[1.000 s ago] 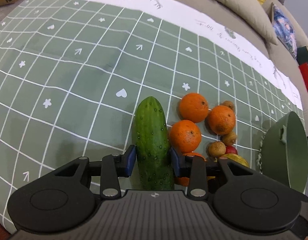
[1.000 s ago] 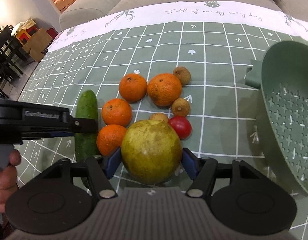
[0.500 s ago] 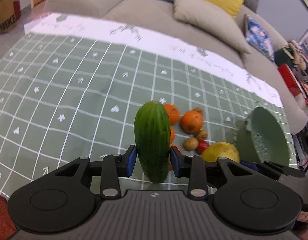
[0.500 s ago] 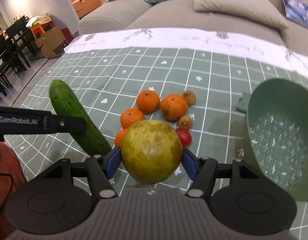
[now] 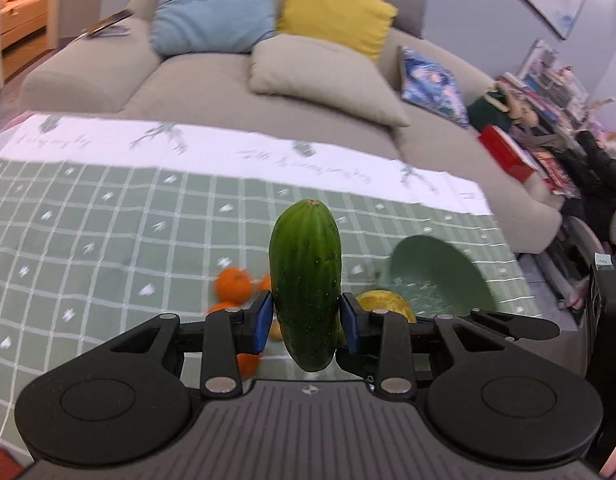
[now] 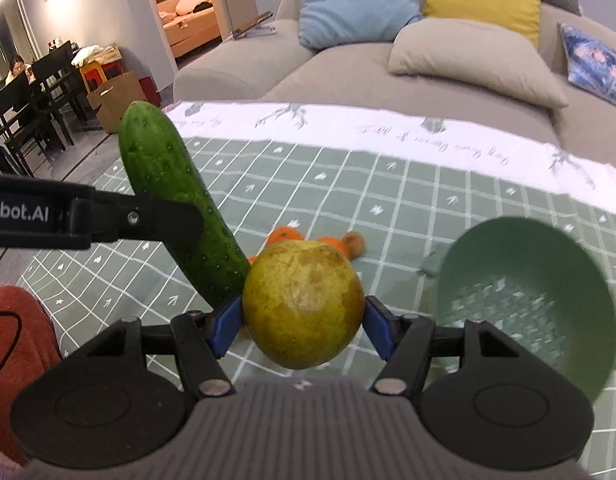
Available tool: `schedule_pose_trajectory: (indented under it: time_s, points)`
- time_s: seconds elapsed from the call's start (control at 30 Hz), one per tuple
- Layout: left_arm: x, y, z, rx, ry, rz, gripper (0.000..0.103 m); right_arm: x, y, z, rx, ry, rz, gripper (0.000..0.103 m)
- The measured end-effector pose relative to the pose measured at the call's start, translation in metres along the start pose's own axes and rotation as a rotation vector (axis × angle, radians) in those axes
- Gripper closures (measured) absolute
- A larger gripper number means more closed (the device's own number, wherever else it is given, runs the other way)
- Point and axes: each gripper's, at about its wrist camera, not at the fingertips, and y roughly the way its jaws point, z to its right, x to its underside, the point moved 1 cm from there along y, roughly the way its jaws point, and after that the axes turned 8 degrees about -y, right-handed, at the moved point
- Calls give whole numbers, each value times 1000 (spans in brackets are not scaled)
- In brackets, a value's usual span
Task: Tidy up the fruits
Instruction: 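Carry the pear and cucumber into the green colander and open both tools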
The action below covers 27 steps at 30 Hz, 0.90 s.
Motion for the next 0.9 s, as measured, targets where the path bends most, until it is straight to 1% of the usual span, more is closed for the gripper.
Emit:
schedule_pose_trajectory:
  time_s: [0.2,0.3,0.4,0.53,0.63,0.77,0.9]
  points:
    - [-14,14,40,91,41,-10,63,-6,-33,40,53,5,19,41]
    - [-18,28,60,134,60,-34,63,-6,-40,65,86,1,1,41]
    - [-21,51,80,156,83,-74,63,-2,-41,91,132,-19,-35,41]
    - [-17,83,100,160,111,-148,63,6,-28,124,168,-27,-100,41]
    - [-10,107,113,145,149,-211,63,15,-13,137,189,-63,-153,41]
    - [2,129,119,115,182,-281,63,29,8,142,161,-92,-214,41]
    - [10,138,114,89,200,-331,63,42,19,140,121,-70,-256,41]
